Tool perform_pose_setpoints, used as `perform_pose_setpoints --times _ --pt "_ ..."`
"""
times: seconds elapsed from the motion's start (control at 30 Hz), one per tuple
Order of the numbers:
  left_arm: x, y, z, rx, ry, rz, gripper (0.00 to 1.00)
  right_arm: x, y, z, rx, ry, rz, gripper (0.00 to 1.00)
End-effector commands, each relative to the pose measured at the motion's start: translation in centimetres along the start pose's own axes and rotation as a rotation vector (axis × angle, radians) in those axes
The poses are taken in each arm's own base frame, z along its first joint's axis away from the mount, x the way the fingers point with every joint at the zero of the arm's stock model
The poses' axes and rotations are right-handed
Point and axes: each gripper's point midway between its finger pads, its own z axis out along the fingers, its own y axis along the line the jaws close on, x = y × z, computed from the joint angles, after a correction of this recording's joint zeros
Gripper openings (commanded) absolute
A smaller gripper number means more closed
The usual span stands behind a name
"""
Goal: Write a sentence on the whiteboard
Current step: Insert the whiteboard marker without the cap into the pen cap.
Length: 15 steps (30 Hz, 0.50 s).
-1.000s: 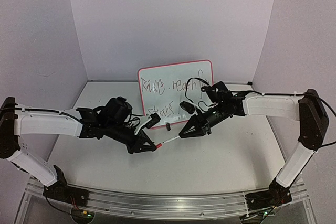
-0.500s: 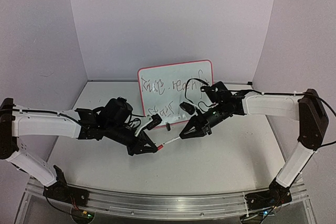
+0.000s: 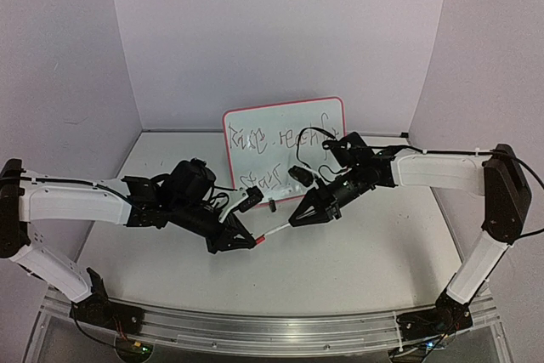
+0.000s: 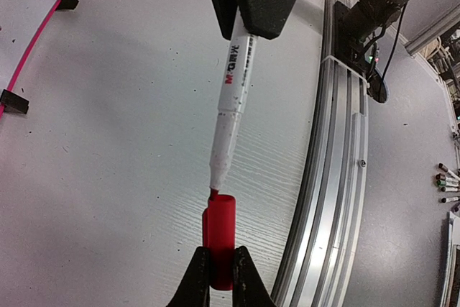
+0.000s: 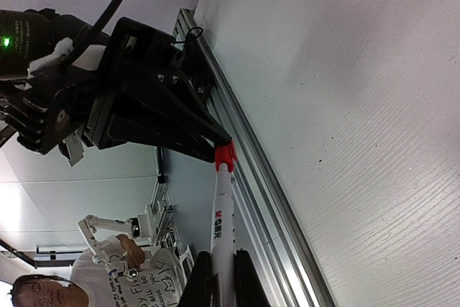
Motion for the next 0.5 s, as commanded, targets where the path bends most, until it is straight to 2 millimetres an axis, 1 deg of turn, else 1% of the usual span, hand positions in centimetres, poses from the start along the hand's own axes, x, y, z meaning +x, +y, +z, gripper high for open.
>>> perform_pose_setpoints --times 0.0,0.47 --pt "-2.18 -0.38 -0.69 -0.009 -0.051 0.03 0.0 -0.25 0.76 0.1 -0.019 0.011 -0.027 0.0" --pt "-2.26 -0.64 -0.79 0.004 -0.059 0.032 0.0 0.1 0.91 0.46 -0.02 0.027 -0.027 0.0"
